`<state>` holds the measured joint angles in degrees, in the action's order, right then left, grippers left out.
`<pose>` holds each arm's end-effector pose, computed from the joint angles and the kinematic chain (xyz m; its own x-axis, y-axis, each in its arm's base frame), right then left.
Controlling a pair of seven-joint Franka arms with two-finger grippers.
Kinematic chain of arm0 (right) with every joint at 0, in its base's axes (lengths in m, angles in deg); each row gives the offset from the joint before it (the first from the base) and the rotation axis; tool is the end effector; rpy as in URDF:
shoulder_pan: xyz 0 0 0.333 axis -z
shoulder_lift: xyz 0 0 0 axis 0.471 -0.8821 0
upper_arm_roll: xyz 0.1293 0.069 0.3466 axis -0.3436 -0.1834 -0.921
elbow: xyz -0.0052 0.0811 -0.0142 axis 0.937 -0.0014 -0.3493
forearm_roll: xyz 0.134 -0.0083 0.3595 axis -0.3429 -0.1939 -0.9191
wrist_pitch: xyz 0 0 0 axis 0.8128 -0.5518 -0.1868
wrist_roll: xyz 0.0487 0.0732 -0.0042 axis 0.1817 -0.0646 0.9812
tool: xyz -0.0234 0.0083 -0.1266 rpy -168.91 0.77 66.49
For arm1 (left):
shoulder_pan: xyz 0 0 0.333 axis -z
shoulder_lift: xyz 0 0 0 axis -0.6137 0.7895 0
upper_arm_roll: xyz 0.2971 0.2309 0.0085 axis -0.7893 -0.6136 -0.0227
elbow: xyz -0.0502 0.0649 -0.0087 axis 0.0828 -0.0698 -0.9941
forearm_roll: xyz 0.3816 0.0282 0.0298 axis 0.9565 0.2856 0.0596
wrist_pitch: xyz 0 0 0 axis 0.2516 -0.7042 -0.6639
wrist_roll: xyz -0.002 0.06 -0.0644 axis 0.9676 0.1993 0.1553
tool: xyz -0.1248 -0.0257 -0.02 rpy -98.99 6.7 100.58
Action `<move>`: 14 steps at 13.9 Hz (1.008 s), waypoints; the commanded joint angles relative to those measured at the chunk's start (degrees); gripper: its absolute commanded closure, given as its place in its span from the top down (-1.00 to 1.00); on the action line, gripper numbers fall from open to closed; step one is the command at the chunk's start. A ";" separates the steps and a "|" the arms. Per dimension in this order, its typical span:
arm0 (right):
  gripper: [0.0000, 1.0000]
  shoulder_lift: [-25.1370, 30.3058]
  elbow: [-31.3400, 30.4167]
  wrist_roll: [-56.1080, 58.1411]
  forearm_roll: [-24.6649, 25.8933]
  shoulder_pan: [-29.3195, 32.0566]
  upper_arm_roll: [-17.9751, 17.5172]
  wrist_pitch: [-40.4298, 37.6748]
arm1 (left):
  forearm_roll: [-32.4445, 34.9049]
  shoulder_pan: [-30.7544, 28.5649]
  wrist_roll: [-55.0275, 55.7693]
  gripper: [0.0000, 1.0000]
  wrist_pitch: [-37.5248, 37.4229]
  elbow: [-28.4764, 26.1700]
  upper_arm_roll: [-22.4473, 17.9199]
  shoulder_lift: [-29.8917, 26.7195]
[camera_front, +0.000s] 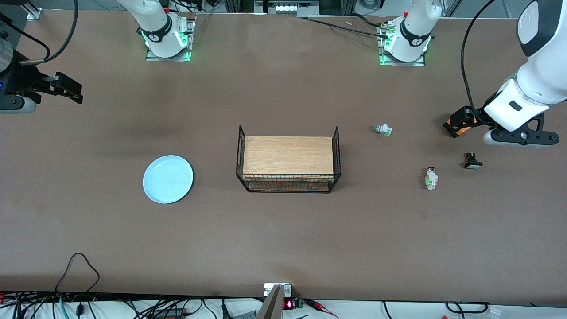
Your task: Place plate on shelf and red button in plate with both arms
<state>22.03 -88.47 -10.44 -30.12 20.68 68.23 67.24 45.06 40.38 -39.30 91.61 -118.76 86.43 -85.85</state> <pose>0.5396 0.0184 0.6551 0.9955 0.0428 -0.0841 0.0489 -0.9962 0.0715 0.5681 -0.0455 0.5883 0.9978 -0.0636 -0.0211 -0.0643 -0.9974 -0.0320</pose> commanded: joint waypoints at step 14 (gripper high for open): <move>1.00 -4.91 1.46 -1.81 0.46 0.47 0.24 1.52 | 1.04 0.03 -0.64 1.00 -1.37 1.90 0.12 0.92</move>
<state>19.34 -88.48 -11.00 -30.06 20.88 68.39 67.97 45.06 40.38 -39.30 91.55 -118.76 86.41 -85.84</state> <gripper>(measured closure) 0.000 0.000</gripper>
